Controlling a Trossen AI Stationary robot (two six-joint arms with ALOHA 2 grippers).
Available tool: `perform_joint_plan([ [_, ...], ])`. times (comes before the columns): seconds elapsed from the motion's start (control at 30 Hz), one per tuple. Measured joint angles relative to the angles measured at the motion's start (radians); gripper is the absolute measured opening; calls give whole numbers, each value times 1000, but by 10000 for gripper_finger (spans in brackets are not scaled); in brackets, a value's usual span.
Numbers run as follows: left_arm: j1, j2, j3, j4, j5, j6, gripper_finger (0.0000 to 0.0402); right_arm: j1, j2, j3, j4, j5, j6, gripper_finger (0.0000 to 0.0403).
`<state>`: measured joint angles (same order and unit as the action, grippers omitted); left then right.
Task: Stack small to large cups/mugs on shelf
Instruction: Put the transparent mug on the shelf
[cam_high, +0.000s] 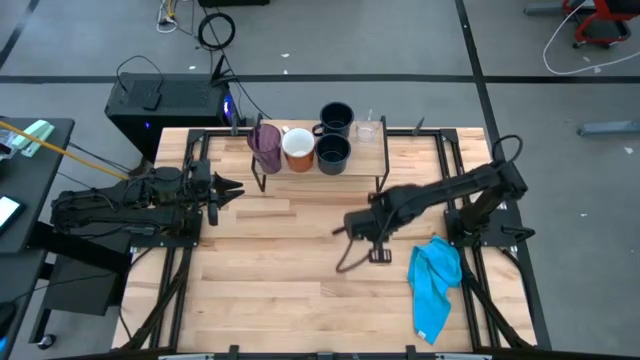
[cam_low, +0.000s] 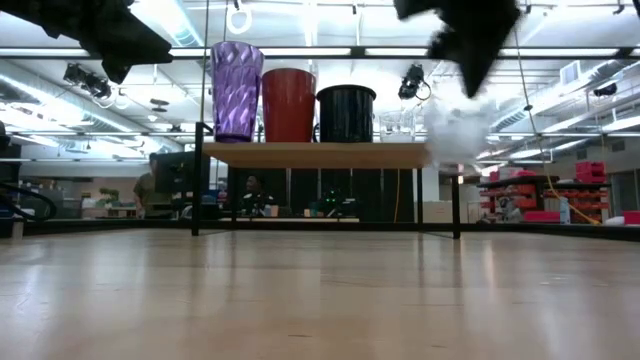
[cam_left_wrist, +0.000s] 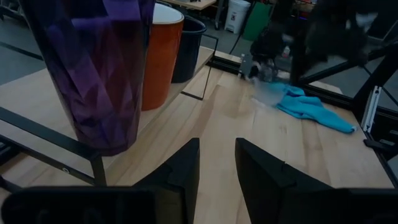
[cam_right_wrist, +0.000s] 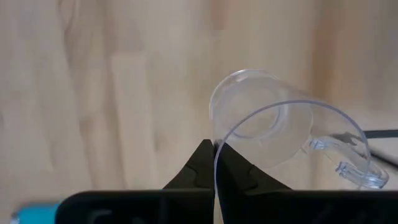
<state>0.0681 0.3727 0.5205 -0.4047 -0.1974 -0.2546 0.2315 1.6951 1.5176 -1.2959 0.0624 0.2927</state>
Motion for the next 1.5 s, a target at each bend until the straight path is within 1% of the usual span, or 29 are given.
perform_joint_plan([
  [0.1, 0, 0, 0, 0, 0, 0, 110, -42, 0, 86, -23, 45, -12, 3],
  [0.2, 0, 0, 0, 0, 0, 1, 110, -84, 0, 155, -37, 49, -16, 3],
  [0.3, 0, 0, 0, 0, 0, 4, 110, -129, 0, 212, -84, 75, -16, 2],
  [0.43, 0, 0, 0, 0, 0, 5, 110, -199, 0, 269, -127, 92, -20, 3],
  [0.53, 0, 0, 0, -1, 0, 5, 110, -243, 0, 298, -137, 93, -59, 3],
  [0.77, 0, 0, 0, -1, 0, 6, 110, -326, 0, 306, -174, 91, -134, 4],
  [1.03, 0, 0, 0, -2, 0, 7, 110, -401, 0, 306, -173, 98, -185, 5],
  [1.3, 0, 0, 0, -6, 0, 7, 110, -457, 0, 306, -170, 105, -192, 6],
  [1.5, 0, 0, 0, -6, 0, 6, 110, -474, 0, 275, -148, 105, -192, 6],
])
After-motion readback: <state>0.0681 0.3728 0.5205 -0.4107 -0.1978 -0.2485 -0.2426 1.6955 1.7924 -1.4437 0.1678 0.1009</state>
